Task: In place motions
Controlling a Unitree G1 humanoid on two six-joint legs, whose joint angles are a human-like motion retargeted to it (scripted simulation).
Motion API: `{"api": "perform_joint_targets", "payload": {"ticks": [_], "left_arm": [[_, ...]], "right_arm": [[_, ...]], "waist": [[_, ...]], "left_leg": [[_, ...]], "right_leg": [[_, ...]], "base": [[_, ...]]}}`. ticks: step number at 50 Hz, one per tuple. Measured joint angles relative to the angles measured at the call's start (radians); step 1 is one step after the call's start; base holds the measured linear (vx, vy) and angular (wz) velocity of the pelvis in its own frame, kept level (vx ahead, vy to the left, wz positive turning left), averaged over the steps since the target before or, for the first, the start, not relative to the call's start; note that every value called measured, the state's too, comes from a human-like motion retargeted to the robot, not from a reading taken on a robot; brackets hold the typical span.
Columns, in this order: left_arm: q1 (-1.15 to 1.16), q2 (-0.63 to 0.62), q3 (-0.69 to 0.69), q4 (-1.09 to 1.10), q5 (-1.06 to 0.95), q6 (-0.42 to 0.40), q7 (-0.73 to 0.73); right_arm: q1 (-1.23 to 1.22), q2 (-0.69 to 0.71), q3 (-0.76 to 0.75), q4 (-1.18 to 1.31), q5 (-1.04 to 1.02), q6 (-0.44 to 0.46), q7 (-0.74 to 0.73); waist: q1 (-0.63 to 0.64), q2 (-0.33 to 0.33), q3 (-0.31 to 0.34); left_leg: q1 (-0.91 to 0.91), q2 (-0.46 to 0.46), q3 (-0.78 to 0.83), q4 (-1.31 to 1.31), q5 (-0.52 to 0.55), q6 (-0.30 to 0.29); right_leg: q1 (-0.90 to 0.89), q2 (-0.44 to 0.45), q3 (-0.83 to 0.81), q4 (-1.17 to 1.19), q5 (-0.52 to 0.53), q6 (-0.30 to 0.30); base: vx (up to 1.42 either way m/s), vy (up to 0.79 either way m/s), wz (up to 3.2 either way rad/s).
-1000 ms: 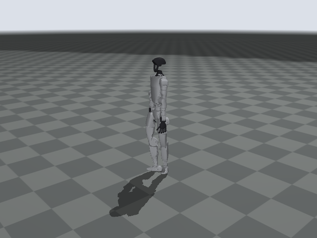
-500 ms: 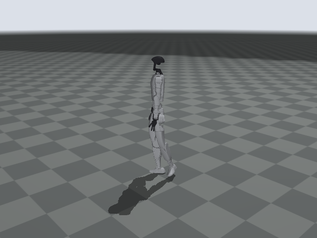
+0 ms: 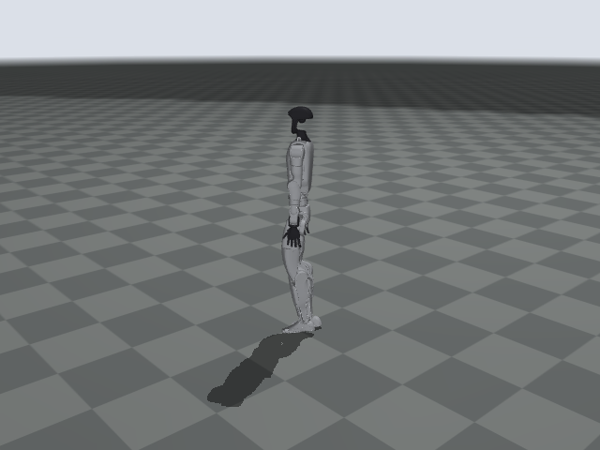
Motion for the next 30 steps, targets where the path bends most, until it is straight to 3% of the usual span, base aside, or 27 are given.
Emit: {"api": "perform_joint_targets", "payload": {"ticks": [5, 30], "left_arm": [[-0.024, -0.008, -0.014, -0.019, -0.003, 0.003, -0.023], [-0.030, 0.021, -0.005, -0.010, 0.030, 0.008, -0.053]], "right_arm": [[0.005, -0.006, 0.010, -0.004, -0.030, 0.003, 0.006], [-0.002, 0.029, 0.028, -0.089, 0.036, -0.014, 0.022]], "waist": [[-0.001, 0.012, -0.041], [-0.007, 0.020, -0.032]], "left_leg": [[0.001, -0.014, 0.009, -0.040, 0.011, 0.004], [0.000, -0.013, -0.003, -0.024, 0.005, -0.008]], "right_leg": [[-0.018, 0.003, 0.011, 0.000, 0.000, 0.014], [-0.025, 0.005, 0.014, 0.052, -0.046, 0.056]], "base": [[0.09, 0.00, -0.11], [0.04, 0.00, 0.02]]}}
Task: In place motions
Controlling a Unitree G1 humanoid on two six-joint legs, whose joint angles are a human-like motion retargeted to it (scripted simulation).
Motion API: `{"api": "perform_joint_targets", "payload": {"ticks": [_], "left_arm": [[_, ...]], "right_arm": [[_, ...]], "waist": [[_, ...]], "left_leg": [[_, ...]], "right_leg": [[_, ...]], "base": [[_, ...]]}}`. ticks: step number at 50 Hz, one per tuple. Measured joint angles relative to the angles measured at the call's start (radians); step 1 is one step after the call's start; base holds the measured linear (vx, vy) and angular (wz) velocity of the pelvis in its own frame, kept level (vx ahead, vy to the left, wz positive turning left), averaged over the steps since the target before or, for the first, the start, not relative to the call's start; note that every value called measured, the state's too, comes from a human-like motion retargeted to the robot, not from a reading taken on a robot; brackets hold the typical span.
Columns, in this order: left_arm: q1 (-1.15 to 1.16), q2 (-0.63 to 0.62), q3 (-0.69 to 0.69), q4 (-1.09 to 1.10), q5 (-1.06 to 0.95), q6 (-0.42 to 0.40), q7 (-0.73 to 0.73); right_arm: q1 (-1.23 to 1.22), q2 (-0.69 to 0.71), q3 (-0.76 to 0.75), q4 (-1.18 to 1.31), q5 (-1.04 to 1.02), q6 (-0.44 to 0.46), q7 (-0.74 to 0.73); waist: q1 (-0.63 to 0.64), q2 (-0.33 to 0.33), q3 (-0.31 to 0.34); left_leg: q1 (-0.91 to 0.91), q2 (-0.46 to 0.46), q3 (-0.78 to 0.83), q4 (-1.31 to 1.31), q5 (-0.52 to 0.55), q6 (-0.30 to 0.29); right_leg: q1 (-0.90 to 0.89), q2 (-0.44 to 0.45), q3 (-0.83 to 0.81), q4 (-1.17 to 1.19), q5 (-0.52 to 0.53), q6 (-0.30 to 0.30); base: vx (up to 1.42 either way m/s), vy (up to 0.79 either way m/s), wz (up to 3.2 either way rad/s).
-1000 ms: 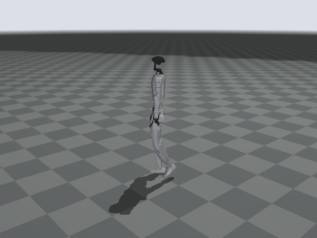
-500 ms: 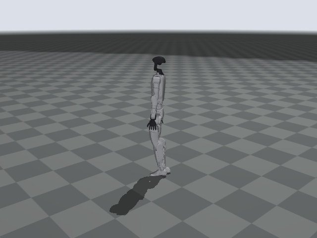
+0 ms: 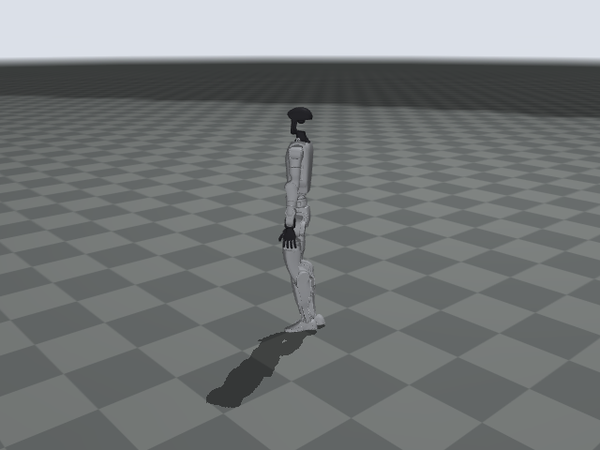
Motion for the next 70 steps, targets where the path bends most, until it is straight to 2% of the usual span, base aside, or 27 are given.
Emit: {"api": "perform_joint_targets", "payload": {"ticks": [5, 7, 9, 10, 13, 15, 17, 20, 25, 27, 30, 35, 40, 45, 50, 55, 60, 65, 67, 70], "left_arm": [[-0.017, 0.007, -0.003, 0.006, -0.013, 0.001, 0.010], [-0.026, 0.010, -0.009, 0.001, -0.012, 0.001, 0.003], [-0.040, 0.014, -0.011, -0.004, -0.005, 0.004, -0.005], [-0.047, 0.015, -0.011, -0.006, -0.002, 0.006, -0.008], [-0.063, 0.013, -0.020, -0.016, -0.004, 0.001, -0.010], [-0.079, 0.013, -0.029, -0.022, -0.011, -0.002, -0.021], [-0.090, 0.014, -0.040, -0.030, -0.014, -0.005, -0.031], [-0.105, 0.022, -0.055, -0.048, -0.011, -0.012, -0.036], [-0.115, 0.007, -0.109, -0.043, -0.008, -0.012, -0.011], [-0.109, 0.001, -0.109, -0.038, -0.028, -0.023, 0.009], [-0.097, 0.007, -0.085, -0.041, -0.050, -0.032, 0.003], [-0.094, 0.020, -0.023, -0.025, -0.033, -0.018, 0.023], [-0.092, 0.024, -0.025, -0.014, -0.067, -0.010, 0.031], [-0.088, 0.031, 0.002, -0.019, -0.097, -0.020, 0.049], [-0.049, 0.021, 0.078, 0.002, -0.119, -0.019, 0.091], [-0.020, 0.011, 0.143, 0.015, -0.151, -0.020, 0.112], [0.039, 0.017, 0.182, -0.001, -0.147, -0.015, 0.099], [0.067, 0.024, 0.214, 0.001, -0.161, -0.008, 0.092], [0.072, 0.026, 0.216, 0.002, -0.157, -0.003, 0.089], [0.062, 0.021, 0.206, -0.004, -0.160, -0.001, 0.086]], "right_arm": [[0.016, 0.004, -0.013, -0.036, 0.045, -0.006, -0.009], [0.017, 0.006, -0.014, -0.038, 0.060, -0.009, -0.013], [0.016, 0.007, -0.016, -0.035, 0.065, -0.009, -0.015], [0.015, 0.008, -0.017, -0.032, 0.064, -0.009, -0.016], [0.023, 0.005, -0.026, -0.025, 0.063, -0.014, -0.018], [0.023, 0.003, -0.035, -0.017, 0.059, -0.015, -0.019], [0.024, 0.001, -0.041, -0.005, 0.057, -0.017, -0.022], [0.020, -0.003, -0.046, 0.012, 0.053, -0.018, -0.021], [0.043, -0.023, -0.100, 0.019, 0.023, -0.024, -0.018], [0.049, -0.031, -0.106, 0.019, 0.013, -0.025, -0.030], [0.044, -0.039, -0.105, 0.033, 0.003, -0.021, -0.054], [0.051, -0.048, -0.111, 0.074, 0.025, -0.019, -0.065], [0.071, -0.051, -0.144, 0.080, -0.010, -0.013, -0.078], [0.058, -0.044, -0.146, 0.045, -0.031, -0.014, -0.086], [0.038, -0.029, -0.131, 0.016, -0.035, -0.014, -0.079], [0.001, 0.001, -0.104, -0.015, -0.013, -0.028, -0.063], [-0.013, 0.024, -0.076, -0.038, -0.030, -0.038, -0.042], [-0.014, 0.034, -0.045, -0.051, -0.049, -0.042, -0.035], [-0.007, 0.032, -0.041, -0.040, -0.046, -0.041, -0.035], [-0.006, 0.023, -0.046, -0.026, -0.044, -0.036, -0.029]], "waist": [[-0.029, 0.021, 0.026], [-0.055, 0.029, 0.037], [-0.085, 0.033, 0.048], [-0.099, 0.034, 0.053], [-0.119, 0.027, 0.061], [-0.122, 0.020, 0.065], [-0.102, 0.018, 0.069], [-0.038, -0.001, 0.084], [0.100, -0.013, 0.082], [0.119, -0.027, 0.085], [0.071, -0.024, 0.084], [0.039, -0.031, 0.061], [0.091, -0.058, 0.028], [0.054, -0.067, 0.021], [0.063, -0.060, -0.003], [0.156, -0.081, 0.028], [0.243, -0.106, 0.012], [0.210, -0.115, 0.003], [0.200, -0.109, -0.005], [0.193, -0.063, 0.004]], "left_leg": [[-0.054, 0.028, -0.108, 0.064, 0.011, -0.002], [-0.068, 0.030, -0.168, 0.074, 0.024, -0.003], [-0.087, 0.024, -0.245, 0.083, 0.044, -0.006], [-0.099, 0.018, -0.284, 0.088, 0.055, -0.007], [-0.138, -0.014, -0.401, 0.102, 0.092, -0.014], [-0.166, -0.043, -0.479, 0.109, 0.116, -0.020], [-0.189, -0.061, -0.542, 0.109, 0.143, -0.033], [-0.219, -0.096, -0.611, 0.114, 0.178, -0.056], [-0.278, -0.121, -0.631, 0.117, 0.151, -0.053], [-0.289, -0.084, -0.499, 0.108, 0.085, -0.044], [-0.287, -0.015, -0.286, 0.088, -0.009, -0.061], [-0.250, 0.074, 0.104, 0.054, -0.094, -0.165], [-0.164, 0.116, 0.557, 0.045, -0.105, -0.252], [-0.098, 0.118, 0.795, 0.068, -0.027, -0.286], [-0.138, 0.101, 0.679, 0.047, 0.097, -0.268], [-0.132, 0.082, 0.604, 0.036, 0.094, -0.272], [-0.141, 0.064, 0.547, 0.028, 0.075, -0.283], [-0.142, 0.047, 0.486, 0.030, 0.059, -0.291], [-0.139, 0.043, 0.461, 0.026, 0.051, -0.286], [-0.124, 0.077, 0.419, 0.022, 0.047, -0.271]], "right_leg": [[-0.026, -0.003, -0.041, 0.138, -0.061, 0.008], [-0.044, 0.016, 0.015, 0.180, -0.056, -0.005], [-0.069, 0.047, 0.159, 0.215, -0.041, 0.006], [-0.079, 0.067, 0.247, 0.227, -0.035, 0.020], [-0.079, 0.107, 0.491, 0.213, -0.029, 0.110], [-0.077, 0.106, 0.559, 0.200, -0.040, 0.163], [-0.073, 0.088, 0.521, 0.188, -0.065, 0.170], [-0.056, 0.065, 0.396, 0.146, -0.108, 0.103], [-0.068, 0.000, 0.212, 0.133, -0.114, 0.135], [-0.055, -0.020, 0.130, 0.122, -0.123, 0.132], [-0.026, -0.055, -0.052, 0.103, -0.138, 0.143], [0.040, -0.091, -0.356, 0.064, -0.166, 0.169], [0.101, -0.103, -0.663, 0.020, -0.183, 0.205], [0.134, -0.080, -0.818, 0.014, -0.215, 0.242], [0.165, -0.045, -0.927, 0.014, -0.228, 0.268], [0.198, -0.026, -0.958, 0.002, -0.218, 0.288], [0.207, -0.020, -0.979, 0.000, -0.199, 0.322], [0.229, -0.002, -0.970, -0.002, -0.169, 0.354], [0.244, 0.001, -0.964, 0.017, -0.139, 0.346], [0.252, -0.003, -0.877, 0.109, -0.099, 0.281]], "base": [[0.01, -0.02, 1.02], [0.02, -0.03, 1.61], [0.02, -0.05, 1.94], [0.05, -0.07, 2.12], [0.07, -0.11, 2.19], [0.09, -0.14, 2.22], [0.06, -0.12, 1.99], [0.05, -0.11, 1.58], [0.11, -0.01, 1.97], [0.13, 0.09, 2.55], [0.10, 0.09, 3.13], [0.20, 0.10, 3.15], [0.34, 0.04, 3.06], [0.36, 0.02, 2.60], [0.43, 0.00, 1.59], [0.35, -0.04, 0.43], [0.34, -0.10, 0.26], [0.36, -0.14, 0.95], [0.31, -0.11, 1.06], [0.28, -0.13, 1.00]]}}
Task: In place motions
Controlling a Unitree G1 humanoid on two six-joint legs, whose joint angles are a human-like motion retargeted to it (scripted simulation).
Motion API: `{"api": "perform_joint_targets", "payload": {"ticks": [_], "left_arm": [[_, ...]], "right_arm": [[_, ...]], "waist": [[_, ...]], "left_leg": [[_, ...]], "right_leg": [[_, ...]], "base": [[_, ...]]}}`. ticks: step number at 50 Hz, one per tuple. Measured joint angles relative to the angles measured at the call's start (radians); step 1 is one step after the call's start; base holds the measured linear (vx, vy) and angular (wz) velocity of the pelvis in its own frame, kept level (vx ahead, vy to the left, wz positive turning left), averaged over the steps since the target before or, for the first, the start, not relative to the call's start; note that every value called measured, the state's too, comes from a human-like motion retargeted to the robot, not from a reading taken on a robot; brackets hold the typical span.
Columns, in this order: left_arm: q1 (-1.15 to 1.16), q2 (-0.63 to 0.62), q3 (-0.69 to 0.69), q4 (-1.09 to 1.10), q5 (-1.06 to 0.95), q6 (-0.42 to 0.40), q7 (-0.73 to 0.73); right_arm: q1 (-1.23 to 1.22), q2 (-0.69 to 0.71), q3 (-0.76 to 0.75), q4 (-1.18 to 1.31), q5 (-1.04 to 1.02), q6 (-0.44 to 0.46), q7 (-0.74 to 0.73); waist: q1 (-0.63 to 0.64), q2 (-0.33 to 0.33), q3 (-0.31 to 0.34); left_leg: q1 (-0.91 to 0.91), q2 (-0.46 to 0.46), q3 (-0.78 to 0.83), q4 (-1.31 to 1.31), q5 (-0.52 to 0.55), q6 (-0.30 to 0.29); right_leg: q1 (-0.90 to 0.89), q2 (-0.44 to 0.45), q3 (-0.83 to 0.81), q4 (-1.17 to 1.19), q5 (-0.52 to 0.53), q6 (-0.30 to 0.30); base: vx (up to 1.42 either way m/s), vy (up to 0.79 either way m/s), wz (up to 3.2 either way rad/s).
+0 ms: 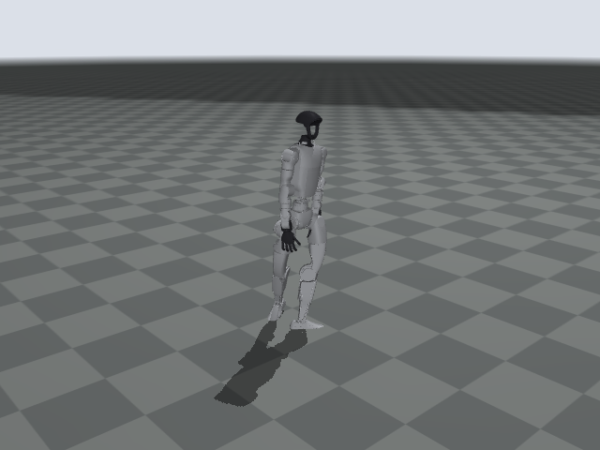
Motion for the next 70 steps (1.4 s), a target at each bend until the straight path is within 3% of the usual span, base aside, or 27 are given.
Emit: {"api": "perform_joint_targets", "payload": {"ticks": [3, 7, 12, 20, 25, 26, 33, 42, 52, 60, 65, 68, 70], "left_arm": [[-0.023, -0.004, -0.012, -0.014, -0.006, 0.000, -0.014], [-0.046, 0.002, -0.046, -0.049, 0.017, 0.002, -0.042], [-0.105, 0.028, -0.106, -0.074, 0.035, -0.003, -0.068], [-0.146, 0.035, -0.148, -0.071, 0.045, -0.006, -0.090], [-0.125, 0.042, -0.152, -0.034, 0.072, 0.000, -0.085], [-0.119, 0.046, -0.151, -0.022, 0.081, 0.001, -0.081], [-0.046, 0.057, -0.135, 0.067, 0.142, 0.018, -0.038], [0.004, 0.043, -0.116, 0.077, 0.148, 0.028, -0.050], [-0.036, 0.020, -0.138, 0.033, 0.120, 0.019, -0.084], [-0.003, 0.003, -0.121, -0.057, 0.092, 0.001, -0.111], [0.005, -0.005, -0.092, -0.036, 0.071, 0.003, -0.081], [0.014, -0.008, -0.080, -0.021, 0.061, 0.004, -0.076], [0.018, -0.008, -0.080, -0.009, 0.059, 0.004, -0.076]], "right_arm": [[-0.001, -0.007, 0.006, -0.002, 0.006, 0.004, -0.007], [0.015, -0.006, 0.012, 0.005, 0.044, 0.005, -0.011], [0.018, 0.005, 0.006, 0.015, 0.061, 0.007, -0.010], [0.020, 0.004, 0.021, 0.021, 0.006, 0.014, -0.010], [0.014, 0.008, 0.018, 0.010, 0.022, 0.013, -0.006], [0.015, 0.009, 0.018, 0.008, 0.022, 0.013, -0.006], [0.012, 0.016, 0.011, 0.014, 0.001, 0.016, -0.002], [0.000, 0.028, 0.023, -0.003, 0.019, 0.011, 0.003], [0.010, 0.030, 0.034, 0.012, -0.002, 0.014, 0.014], [0.030, 0.021, 0.028, 0.030, -0.019, 0.014, 0.015], [0.039, 0.001, 0.003, 0.064, -0.004, 0.020, 0.009], [0.044, -0.013, -0.009, 0.073, 0.006, 0.024, 0.007], [0.041, -0.022, -0.018, 0.073, 0.006, 0.027, 0.007]], "waist": [[-0.062, 0.061, 0.028], [-0.178, 0.099, 0.036], [-0.193, 0.096, 0.061], [-0.200, 0.059, 0.076], [-0.206, 0.021, 0.092], [-0.205, 0.013, 0.093], [-0.133, 0.001, 0.035], [-0.140, 0.015, -0.002], [-0.134, 0.008, 0.014], [-0.127, -0.009, 0.039], [-0.092, -0.015, 0.043], [-0.051, -0.005, 0.051], [-0.040, 0.007, 0.055]], "left_leg": [[0.011, 0.050, -0.088, 0.011, 0.001, 0.016], [0.005, 0.062, -0.211, 0.007, 0.025, 0.034], [0.015, 0.052, -0.315, -0.013, 0.055, 0.040], [0.048, -0.002, -0.459, -0.038, 0.093, 0.042], [0.113, -0.060, -0.530, -0.058, 0.103, 0.046], [0.128, -0.070, -0.538, -0.063, 0.103, 0.047], [0.167, -0.081, -0.542, -0.068, 0.099, 0.045], [0.171, -0.077, -0.572, -0.079, 0.106, 0.049], [0.139, -0.071, -0.589, -0.007, 0.069, 0.058], [0.098, -0.060, -0.554, 0.162, 0.058, 0.056], [0.032, -0.129, -0.852, 0.239, 0.085, 0.076], [0.046, -0.178, -1.091, 0.208, 0.078, 0.030], [0.071, -0.176, -1.146, 0.173, 0.061, 0.006]], "right_leg": [[-0.036, -0.017, 0.161, 0.172, -0.009, -0.068], [-0.184, 0.009, 0.460, 0.344, -0.087, -0.033], [-0.242, 0.024, 0.563, 0.314, -0.134, -0.102], [-0.364, 0.064, 0.810, 0.167, -0.184, -0.097], [-0.339, 0.038, 0.806, -0.007, -0.155, -0.079], [-0.323, 0.035, 0.789, -0.040, -0.115, -0.103], [-0.238, 0.048, 0.766, -0.140, -0.076, -0.105], [-0.229, 0.056, 0.743, -0.154, -0.067, -0.123], [-0.238, 0.043, 0.753, -0.140, -0.067, -0.131], [-0.256, 0.013, 0.863, -0.118, -0.042, -0.118], [-0.288, 0.003, 0.987, -0.110, -0.004, -0.114], [-0.307, 0.027, 1.092, -0.105, 0.024, -0.116], [-0.320, 0.047, 1.156, -0.102, 0.045, -0.115]], "base": [[0.27, -0.14, 1.46], [0.25, -0.14, 1.91], [0.14, -0.16, 1.08], [0.14, -0.12, 0.93], [0.16, -0.07, 0.75], [0.20, -0.04, 0.44], [0.18, -0.03, -0.01], [-0.01, -0.02, 0.12], [-0.08, -0.05, 0.00], [-0.07, 0.00, -0.59], [-0.03, 0.07, -1.22], [0.00, 0.07, -1.78], [-0.01, 0.08, -1.66]]}}
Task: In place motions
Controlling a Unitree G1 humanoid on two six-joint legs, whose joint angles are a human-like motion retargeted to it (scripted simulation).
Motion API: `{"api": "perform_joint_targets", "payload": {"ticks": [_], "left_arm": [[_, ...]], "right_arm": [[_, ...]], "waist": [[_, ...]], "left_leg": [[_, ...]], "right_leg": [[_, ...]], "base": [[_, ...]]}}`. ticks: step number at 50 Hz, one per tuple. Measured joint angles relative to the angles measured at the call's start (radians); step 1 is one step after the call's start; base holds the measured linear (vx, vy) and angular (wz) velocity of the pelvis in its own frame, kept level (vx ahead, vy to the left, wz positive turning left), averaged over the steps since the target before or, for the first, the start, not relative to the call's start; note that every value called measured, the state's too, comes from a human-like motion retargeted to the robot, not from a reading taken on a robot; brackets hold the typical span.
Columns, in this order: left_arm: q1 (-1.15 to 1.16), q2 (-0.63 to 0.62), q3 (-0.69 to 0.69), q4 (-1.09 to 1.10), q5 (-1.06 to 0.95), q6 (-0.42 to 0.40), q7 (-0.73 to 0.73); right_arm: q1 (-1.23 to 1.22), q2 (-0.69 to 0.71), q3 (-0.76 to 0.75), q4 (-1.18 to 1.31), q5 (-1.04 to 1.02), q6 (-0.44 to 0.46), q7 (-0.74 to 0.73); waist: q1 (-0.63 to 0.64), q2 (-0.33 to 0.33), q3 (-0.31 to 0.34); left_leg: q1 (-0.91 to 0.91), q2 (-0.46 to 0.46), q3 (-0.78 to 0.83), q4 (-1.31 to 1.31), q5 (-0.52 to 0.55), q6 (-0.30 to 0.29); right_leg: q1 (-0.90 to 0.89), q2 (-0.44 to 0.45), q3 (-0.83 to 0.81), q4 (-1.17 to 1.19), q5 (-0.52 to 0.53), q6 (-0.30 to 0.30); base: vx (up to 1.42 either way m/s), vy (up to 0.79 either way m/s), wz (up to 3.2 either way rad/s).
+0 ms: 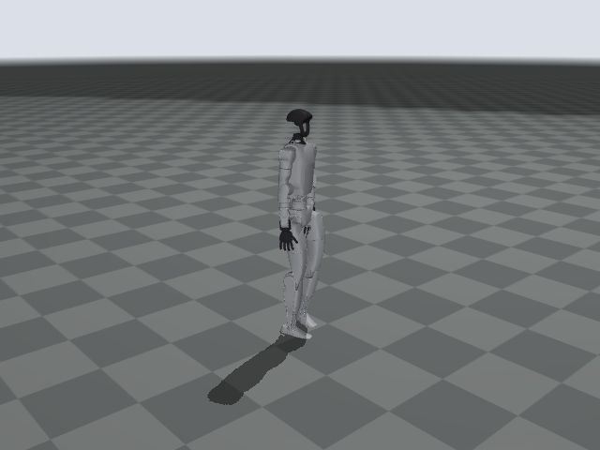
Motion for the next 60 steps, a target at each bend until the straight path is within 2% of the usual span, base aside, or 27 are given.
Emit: {"api": "perform_joint_targets", "payload": {"ticks": [3, 7, 10, 12, 17, 20, 23, 26, 30, 32, 35, 38, 43, 50, 55, 57, 60], "left_arm": [[-0.006, 0.004, -0.011, 0.025, 0.009, 0.000, -0.003], [-0.027, 0.019, -0.022, 0.035, 0.047, 0.004, -0.003], [-0.041, 0.045, -0.045, 0.006, 0.069, -0.002, -0.016], [-0.048, 0.067, -0.056, -0.003, 0.076, 0.000, -0.020], [-0.056, 0.111, -0.041, 0.004, 0.062, 0.017, -0.019], [-0.044, 0.116, -0.023, -0.006, 0.040, 0.016, -0.027], [-0.026, 0.111, -0.005, -0.009, 0.035, 0.020, -0.032], [-0.018, 0.101, -0.001, -0.002, 0.044, 0.027, -0.033], [-0.037, 0.083, -0.003, 0.007, 0.063, 0.035, -0.036], [-0.057, 0.076, -0.001, 0.007, 0.072, 0.037, -0.043], [-0.081, 0.064, -0.016, -0.009, 0.067, 0.032, -0.055], [-0.122, 0.061, -0.048, -0.027, 0.046, 0.028, -0.073], [-0.187, 0.044, -0.067, -0.055, 0.041, 0.023, -0.095], [-0.183, 0.001, -0.115, -0.078, 0.042, -0.006, -0.119], [-0.138, 0.005, -0.106, -0.035, 0.080, 0.004, -0.098], [-0.114, 0.013, -0.076, -0.014, 0.084, 0.008, -0.079], [-0.067, 0.032, -0.033, -0.002, 0.078, 0.012, -0.059]], "right_arm": [[-0.009, -0.011, -0.011, -0.015, 0.001, 0.008, 0.006], [-0.019, -0.008, 0.001, -0.053, 0.033, 0.005, 0.015], [-0.037, 0.004, 0.013, -0.076, 0.067, -0.005, 0.017], [-0.042, 0.012, 0.023, -0.092, 0.065, -0.007, 0.031], [-0.041, 0.010, 0.063, -0.121, 0.017, -0.014, 0.054], [-0.043, -0.008, 0.076, -0.122, -0.023, -0.016, 0.060], [-0.045, -0.028, 0.060, -0.099, -0.042, -0.009, 0.058], [-0.037, -0.045, 0.024, -0.066, -0.012, -0.004, 0.045], [-0.040, -0.068, -0.060, 0.013, 0.097, 0.016, 0.016], [-0.055, -0.081, -0.100, 0.073, 0.167, 0.027, -0.002], [-0.062, -0.094, -0.147, 0.133, 0.253, 0.036, -0.031], [-0.063, -0.087, -0.175, 0.147, 0.299, 0.035, -0.043], [-0.049, -0.067, -0.165, 0.138, 0.294, 0.025, -0.029], [-0.037, -0.038, -0.157, 0.129, 0.263, 0.034, -0.008], [-0.056, -0.013, -0.130, 0.067, 0.224, 0.033, 0.011], [-0.067, -0.002, -0.096, 0.027, 0.194, 0.028, 0.020], [-0.090, 0.013, -0.024, -0.022, 0.150, 0.018, 0.031]], "waist": [[-0.060, 0.016, -0.003], [-0.151, 0.027, -0.018], [-0.145, 0.025, 0.008], [-0.144, 0.026, 0.022], [-0.130, 0.037, 0.040], [-0.101, 0.049, 0.052], [-0.110, 0.071, 0.037], [-0.145, 0.100, 0.014], [-0.183, 0.134, -0.015], [-0.178, 0.134, -0.036], [-0.185, 0.129, -0.055], [-0.244, 0.130, -0.030], [-0.318, 0.139, -0.001], [-0.301, 0.153, -0.041], [-0.299, 0.132, -0.063], [-0.304, 0.094, -0.062], [-0.303, -0.011, -0.059]], "left_leg": [[0.025, 0.045, 0.156, -0.061, -0.026, 0.072], [0.017, 0.062, 0.221, -0.114, -0.015, 0.068], [0.032, 0.075, 0.328, -0.146, -0.020, 0.079], [0.048, 0.090, 0.402, -0.166, -0.022, 0.079], [0.096, 0.131, 0.612, -0.216, -0.036, 0.071], [0.124, 0.151, 0.738, -0.231, -0.058, 0.064], [0.133, 0.182, 0.877, -0.227, -0.084, 0.049], [0.134, 0.214, 0.982, -0.226, -0.098, 0.036], [0.136, 0.238, 1.111, -0.235, -0.110, 0.016], [0.137, 0.228, 1.189, -0.246, -0.113, 0.003], [0.139, 0.213, 1.274, -0.255, -0.115, -0.010], [0.146, 0.217, 1.291, -0.245, -0.111, -0.013], [0.168, 0.223, 1.313, -0.231, -0.097, -0.025], [0.196, 0.228, 1.382, -0.206, -0.073, -0.053], [0.242, 0.232, 1.424, -0.154, 0.010, -0.058], [0.265, 0.233, 1.423, -0.092, 0.073, -0.030], [0.257, 0.277, 1.354, 0.142, 0.169, 0.079]], "right_leg": [[-0.020, 0.012, 0.046, -0.002, 0.029, 0.003], [-0.080, 0.034, 0.096, 0.009, 0.073, -0.014], [-0.116, 0.068, 0.148, 0.030, 0.090, -0.045], [-0.137, 0.074, 0.111, 0.051, 0.084, -0.080], [-0.153, -0.014, -0.261, 0.100, 0.014, -0.161], [-0.141, -0.051, -0.456, 0.134, -0.033, -0.193], [-0.098, -0.091, -0.707, 0.156, -0.103, -0.215], [-0.040, -0.104, -0.939, 0.152, -0.152, -0.216], [0.038, -0.090, -1.224, 0.120, -0.178, -0.183], [0.024, -0.078, -1.226, 0.096, -0.142, -0.181], [-0.026, -0.069, -1.128, 0.081, -0.063, -0.200], [-0.024, -0.059, -1.111, 0.056, -0.042, -0.210], [-0.020, -0.049, -1.043, 0.039, -0.032, -0.210], [-0.046, -0.047, -0.956, 0.053, -0.042, -0.207], [-0.053, -0.057, -0.847, 0.057, -0.051, -0.235], [-0.046, -0.082, -0.778, 0.057, -0.055, -0.237], [-0.031, -0.168, -0.663, 0.064, -0.059, -0.226]], "base": [[-0.08, 0.10, -0.89], [-0.27, 0.09, -1.06], [-0.41, 0.05, -2.12], [-0.43, 0.08, -2.12], [-0.39, 0.10, -2.53], [-0.36, 0.12, -3.10], [-0.34, 0.15, -2.88], [-0.24, 0.10, -2.00], [-0.28, 0.07, -1.82], [-0.15, 0.01, -2.03], [-0.15, -0.06, -1.46], [-0.24, -0.10, -0.40], [-0.13, -0.06, -0.28], [0.00, -0.08, -0.66], [0.01, -0.12, -0.92], [0.03, -0.19, -1.16], [0.07, -0.24, -1.40]]}}
